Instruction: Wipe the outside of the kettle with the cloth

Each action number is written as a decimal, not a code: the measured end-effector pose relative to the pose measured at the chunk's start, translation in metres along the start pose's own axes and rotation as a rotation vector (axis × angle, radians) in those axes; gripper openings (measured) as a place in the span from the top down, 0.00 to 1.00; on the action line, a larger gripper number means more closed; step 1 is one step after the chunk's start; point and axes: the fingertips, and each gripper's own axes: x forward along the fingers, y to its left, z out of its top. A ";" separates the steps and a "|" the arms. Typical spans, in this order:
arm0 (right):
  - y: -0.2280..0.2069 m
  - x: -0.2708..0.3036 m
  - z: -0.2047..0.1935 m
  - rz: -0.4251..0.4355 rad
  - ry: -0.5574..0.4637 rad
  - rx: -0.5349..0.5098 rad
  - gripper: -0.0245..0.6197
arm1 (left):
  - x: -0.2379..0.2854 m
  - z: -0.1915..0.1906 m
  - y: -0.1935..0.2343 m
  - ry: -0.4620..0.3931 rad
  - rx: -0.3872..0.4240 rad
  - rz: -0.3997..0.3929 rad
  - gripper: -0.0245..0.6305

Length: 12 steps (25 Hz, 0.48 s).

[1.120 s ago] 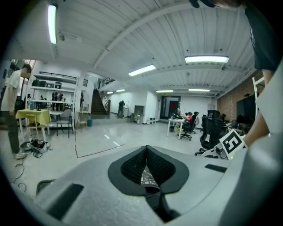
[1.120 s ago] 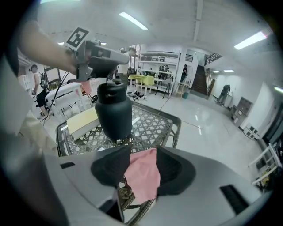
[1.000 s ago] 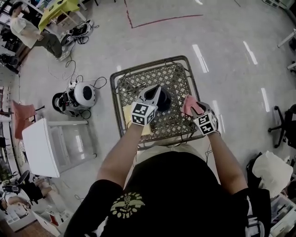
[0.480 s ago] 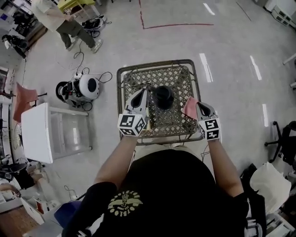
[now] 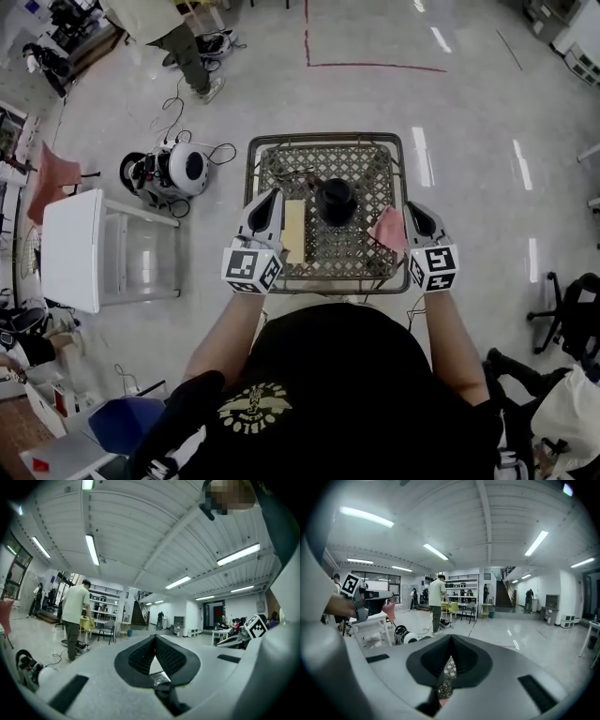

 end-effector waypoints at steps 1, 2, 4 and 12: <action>0.001 -0.003 0.012 0.004 -0.017 0.000 0.95 | -0.004 0.010 -0.002 -0.017 0.014 -0.002 0.96; 0.001 -0.007 0.024 0.007 -0.035 -0.001 0.95 | -0.006 0.021 -0.006 -0.032 0.026 -0.003 0.96; -0.001 -0.018 0.048 0.007 -0.068 -0.008 0.95 | -0.009 0.039 -0.014 -0.051 0.047 0.003 0.96; 0.014 -0.051 0.119 0.031 -0.188 -0.033 0.95 | -0.033 0.106 -0.033 -0.107 0.175 0.008 0.96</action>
